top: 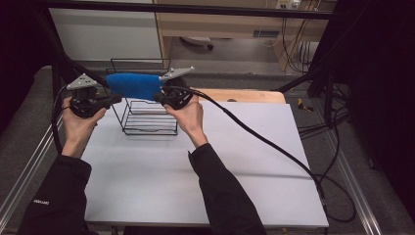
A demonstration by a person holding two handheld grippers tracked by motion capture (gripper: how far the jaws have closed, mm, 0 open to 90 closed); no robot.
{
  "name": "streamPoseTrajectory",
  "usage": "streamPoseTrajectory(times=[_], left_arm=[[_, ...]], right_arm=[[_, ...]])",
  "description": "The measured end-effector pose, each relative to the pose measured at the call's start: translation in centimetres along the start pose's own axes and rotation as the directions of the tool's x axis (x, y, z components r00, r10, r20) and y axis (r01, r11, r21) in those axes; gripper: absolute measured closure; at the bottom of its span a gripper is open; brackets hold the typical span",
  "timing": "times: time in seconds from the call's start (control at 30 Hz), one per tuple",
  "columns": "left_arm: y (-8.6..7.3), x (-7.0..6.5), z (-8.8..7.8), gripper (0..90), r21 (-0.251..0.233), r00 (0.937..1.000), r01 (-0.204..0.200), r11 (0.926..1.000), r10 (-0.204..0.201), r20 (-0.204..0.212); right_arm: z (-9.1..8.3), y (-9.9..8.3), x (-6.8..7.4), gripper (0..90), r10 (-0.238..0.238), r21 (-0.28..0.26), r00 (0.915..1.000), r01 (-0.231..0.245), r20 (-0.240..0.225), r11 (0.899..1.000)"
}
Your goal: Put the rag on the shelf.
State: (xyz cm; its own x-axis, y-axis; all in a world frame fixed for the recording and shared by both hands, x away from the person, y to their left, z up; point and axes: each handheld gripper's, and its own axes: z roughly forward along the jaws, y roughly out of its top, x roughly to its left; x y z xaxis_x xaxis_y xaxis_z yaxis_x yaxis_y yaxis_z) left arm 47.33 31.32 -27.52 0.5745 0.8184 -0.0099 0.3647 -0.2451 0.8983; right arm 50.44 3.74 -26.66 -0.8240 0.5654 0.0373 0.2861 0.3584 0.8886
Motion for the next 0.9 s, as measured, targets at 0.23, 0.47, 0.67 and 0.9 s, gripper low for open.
streamPoseTrajectory(times=[0.23, 0.47, 0.67, 0.9], left_arm=[[-0.1, -0.3, -0.4, 87.3, -0.008, 0.9999, 0.000, 1.0000, 0.000, 0.017], [-1.2, -1.5, -1.5, 69.3, 0.014, 0.9991, -0.007, 0.9999, 0.006, 0.043], [-2.8, -2.6, -1.8, 46.8, 0.052, 0.9983, -0.018, 0.9985, 0.015, 0.057], [-5.2, -4.1, -1.6, 26.0, 0.076, 0.9982, -0.018, 0.9969, 0.014, 0.059]], right_arm=[[-0.6, 0.0, 0.4, 84.0, -0.035, -0.020, 0.9994, 0.035, -0.001, 0.999], [-3.2, 0.6, 1.3, 66.8, -0.069, -0.063, 0.9976, 0.068, -0.004, 0.996], [-5.6, 0.0, 1.4, 43.1, -0.052, -0.084, 0.9986, 0.052, 0.005, 0.995], [-7.9, -3.0, 0.0, 23.5, -0.014, -0.046, 0.9990, 0.016, 0.042, 0.999]])
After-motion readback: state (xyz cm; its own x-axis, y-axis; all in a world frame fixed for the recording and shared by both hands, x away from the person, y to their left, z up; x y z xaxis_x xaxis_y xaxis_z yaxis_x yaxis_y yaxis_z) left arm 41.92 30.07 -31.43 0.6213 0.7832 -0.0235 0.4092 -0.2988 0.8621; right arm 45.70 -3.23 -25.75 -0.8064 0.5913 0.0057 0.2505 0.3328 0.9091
